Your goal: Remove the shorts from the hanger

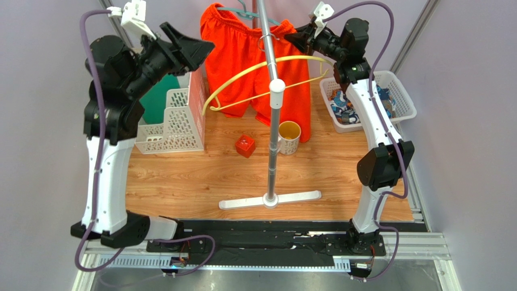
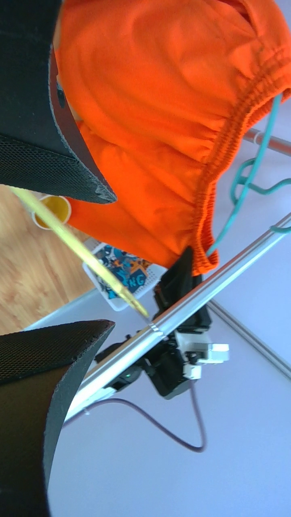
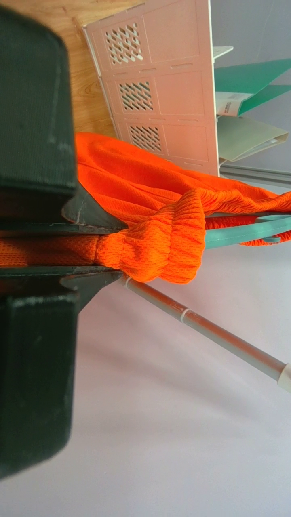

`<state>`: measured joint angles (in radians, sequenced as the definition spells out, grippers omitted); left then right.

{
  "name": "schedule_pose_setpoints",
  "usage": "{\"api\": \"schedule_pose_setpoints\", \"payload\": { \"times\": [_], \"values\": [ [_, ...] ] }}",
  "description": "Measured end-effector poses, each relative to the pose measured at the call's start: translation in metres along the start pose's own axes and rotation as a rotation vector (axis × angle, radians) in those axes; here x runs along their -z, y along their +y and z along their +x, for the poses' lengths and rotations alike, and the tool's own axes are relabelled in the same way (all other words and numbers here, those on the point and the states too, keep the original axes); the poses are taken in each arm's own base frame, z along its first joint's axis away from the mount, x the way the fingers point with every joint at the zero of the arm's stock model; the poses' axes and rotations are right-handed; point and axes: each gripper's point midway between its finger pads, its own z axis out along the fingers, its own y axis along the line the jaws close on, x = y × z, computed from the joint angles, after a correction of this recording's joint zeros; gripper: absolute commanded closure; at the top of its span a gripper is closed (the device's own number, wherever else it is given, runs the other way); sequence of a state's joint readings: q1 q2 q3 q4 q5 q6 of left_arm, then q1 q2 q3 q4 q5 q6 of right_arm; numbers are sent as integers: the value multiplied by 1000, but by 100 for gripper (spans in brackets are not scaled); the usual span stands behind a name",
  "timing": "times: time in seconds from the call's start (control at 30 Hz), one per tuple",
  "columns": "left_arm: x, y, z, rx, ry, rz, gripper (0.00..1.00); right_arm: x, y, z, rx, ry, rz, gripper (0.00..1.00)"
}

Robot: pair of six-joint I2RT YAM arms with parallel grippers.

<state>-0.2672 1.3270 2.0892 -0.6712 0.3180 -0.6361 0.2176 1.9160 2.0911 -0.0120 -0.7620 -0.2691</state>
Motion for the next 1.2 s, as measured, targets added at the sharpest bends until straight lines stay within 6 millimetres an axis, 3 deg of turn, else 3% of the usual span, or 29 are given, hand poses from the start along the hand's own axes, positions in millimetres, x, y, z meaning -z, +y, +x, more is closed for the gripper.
{"api": "schedule_pose_setpoints", "payload": {
  "times": [0.3,0.63,0.83,1.2],
  "values": [
    [-89,40,-7,62,-3,33,30,4,16,11,-76,24,-72,100],
    [-166,92,28,93,54,34,29,14,36,39,-170,73,-146,100],
    [-173,108,36,12,65,9,33,23,47,32,-213,72,-171,100],
    [-183,101,35,-26,36,55,38,33,62,29,-249,81,-201,100]
  ]
}}
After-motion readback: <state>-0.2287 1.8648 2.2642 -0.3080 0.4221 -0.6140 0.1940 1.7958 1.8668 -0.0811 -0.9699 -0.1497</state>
